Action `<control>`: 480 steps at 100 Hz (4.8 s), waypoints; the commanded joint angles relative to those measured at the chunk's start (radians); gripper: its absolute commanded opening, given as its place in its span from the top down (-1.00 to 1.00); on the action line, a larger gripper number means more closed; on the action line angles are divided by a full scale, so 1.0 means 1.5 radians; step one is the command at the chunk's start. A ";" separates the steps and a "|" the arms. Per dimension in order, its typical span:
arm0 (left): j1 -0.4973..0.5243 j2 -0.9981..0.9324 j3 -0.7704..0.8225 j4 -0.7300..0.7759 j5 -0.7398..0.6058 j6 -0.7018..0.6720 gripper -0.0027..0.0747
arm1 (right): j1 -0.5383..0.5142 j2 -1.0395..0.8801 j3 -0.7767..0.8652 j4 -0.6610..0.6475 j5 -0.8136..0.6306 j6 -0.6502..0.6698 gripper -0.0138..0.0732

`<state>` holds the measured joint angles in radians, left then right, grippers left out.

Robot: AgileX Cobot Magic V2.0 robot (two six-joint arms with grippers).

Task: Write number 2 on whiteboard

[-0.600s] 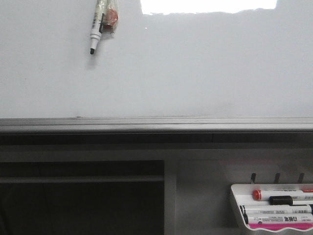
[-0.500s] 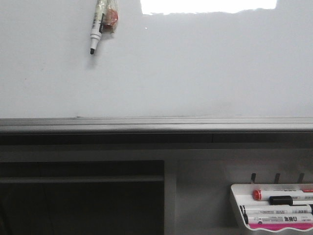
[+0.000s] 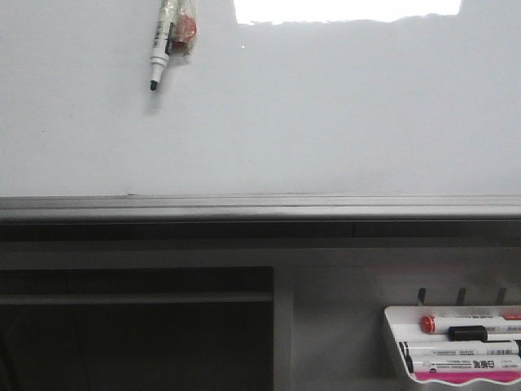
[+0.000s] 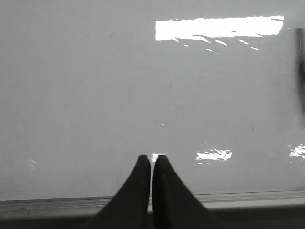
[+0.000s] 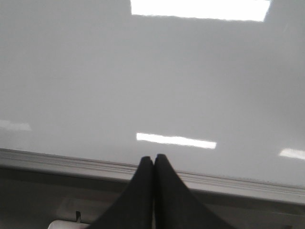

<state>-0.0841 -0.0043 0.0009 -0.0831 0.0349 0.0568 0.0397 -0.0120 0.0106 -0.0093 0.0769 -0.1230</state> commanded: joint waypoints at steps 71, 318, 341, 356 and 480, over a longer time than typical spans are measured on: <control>-0.001 -0.016 0.008 -0.143 -0.054 -0.005 0.98 | -0.005 -0.010 0.018 0.153 -0.074 -0.002 0.81; -0.293 0.917 -0.642 -0.769 0.045 0.662 0.15 | 0.031 0.334 -0.350 0.302 0.214 -0.080 -0.34; -0.293 0.917 -0.642 -0.759 0.041 0.664 0.99 | 0.031 0.334 -0.350 0.302 0.214 -0.080 -0.34; -0.293 0.912 -0.642 -0.757 0.056 0.664 0.98 | 0.031 0.334 -0.350 0.302 0.216 -0.080 -0.34; -0.500 0.856 -0.651 -0.375 0.286 0.656 0.98 | 0.086 0.769 -0.657 0.746 0.701 -0.530 -0.34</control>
<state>-0.8262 1.3012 -0.9364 -0.6221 0.5152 1.0508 0.1657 1.1379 -0.9423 0.9957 1.1178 -0.8684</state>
